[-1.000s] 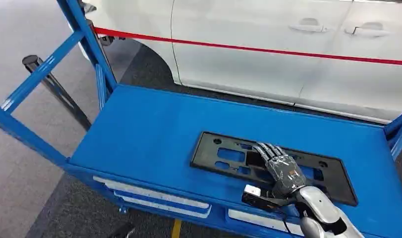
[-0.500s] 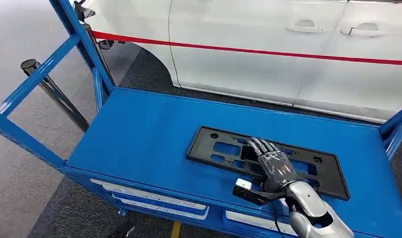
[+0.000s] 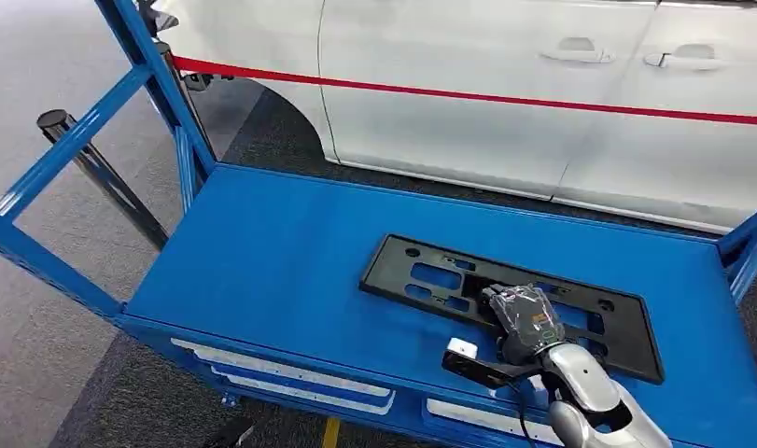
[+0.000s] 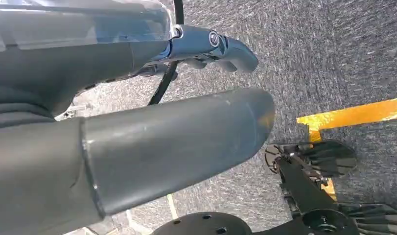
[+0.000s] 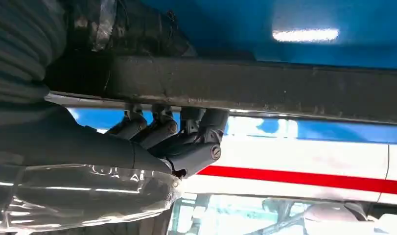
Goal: Take the parts from the cabinet and place them on the table.
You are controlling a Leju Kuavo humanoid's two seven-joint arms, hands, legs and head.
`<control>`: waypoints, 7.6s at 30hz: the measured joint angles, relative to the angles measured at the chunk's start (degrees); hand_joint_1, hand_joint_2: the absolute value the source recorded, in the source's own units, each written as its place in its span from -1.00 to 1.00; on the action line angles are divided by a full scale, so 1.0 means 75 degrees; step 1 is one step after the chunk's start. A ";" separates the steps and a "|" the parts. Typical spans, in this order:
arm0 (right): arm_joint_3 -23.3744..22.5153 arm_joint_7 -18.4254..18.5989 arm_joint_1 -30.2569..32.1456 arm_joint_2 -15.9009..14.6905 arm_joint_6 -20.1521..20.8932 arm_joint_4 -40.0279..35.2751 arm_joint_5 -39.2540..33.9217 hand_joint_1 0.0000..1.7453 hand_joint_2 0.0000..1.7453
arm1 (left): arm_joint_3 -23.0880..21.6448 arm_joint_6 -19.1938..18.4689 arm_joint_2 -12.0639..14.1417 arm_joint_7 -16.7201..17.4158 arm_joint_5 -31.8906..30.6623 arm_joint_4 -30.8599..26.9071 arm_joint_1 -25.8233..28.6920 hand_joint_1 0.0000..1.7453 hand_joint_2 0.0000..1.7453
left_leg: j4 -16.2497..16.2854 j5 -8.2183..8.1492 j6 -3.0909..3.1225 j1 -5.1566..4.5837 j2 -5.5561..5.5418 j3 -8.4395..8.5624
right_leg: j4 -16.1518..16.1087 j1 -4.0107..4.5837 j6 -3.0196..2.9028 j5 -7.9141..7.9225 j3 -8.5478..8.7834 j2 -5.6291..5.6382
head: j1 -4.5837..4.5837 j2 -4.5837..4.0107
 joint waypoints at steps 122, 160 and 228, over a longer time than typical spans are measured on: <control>-0.1862 0.0767 0.1808 -0.1288 -0.1437 -0.5068 0.1985 1.00 1.00 | 0.0297 -0.0122 0.0402 -0.0056 -0.0638 0.0076 0.0332 -1.00 1.00 | -0.0039 0.0103 0.0066 0.0095 0.0067 0.0033 | 0.0013 -0.0133 0.0282 0.0562 -0.0512 -0.0109 | -0.0003 0.0000; -0.2889 0.0784 0.2943 -0.2169 -0.1606 -0.5774 0.1419 1.00 1.00 | 0.0105 0.0184 0.0102 -0.0373 -0.0557 0.0388 0.0295 -1.00 1.00 | 0.0112 0.0763 0.0237 -0.0017 0.0117 -0.0921 | 0.2251 -0.0141 0.0258 -0.0622 -0.0478 -0.0114 | -0.0009 0.0000; -0.5004 0.0102 0.3698 -0.2920 -0.0921 -0.6443 0.0169 1.00 1.00 | -0.0076 -0.0026 0.0154 -0.0306 -0.0166 0.0294 0.0190 -1.00 1.00 | 0.0355 0.0319 0.0016 -0.0055 0.0657 -0.0628 | 0.0180 -0.0148 0.0278 -0.0558 0.0294 -0.0476 | -0.0015 0.0000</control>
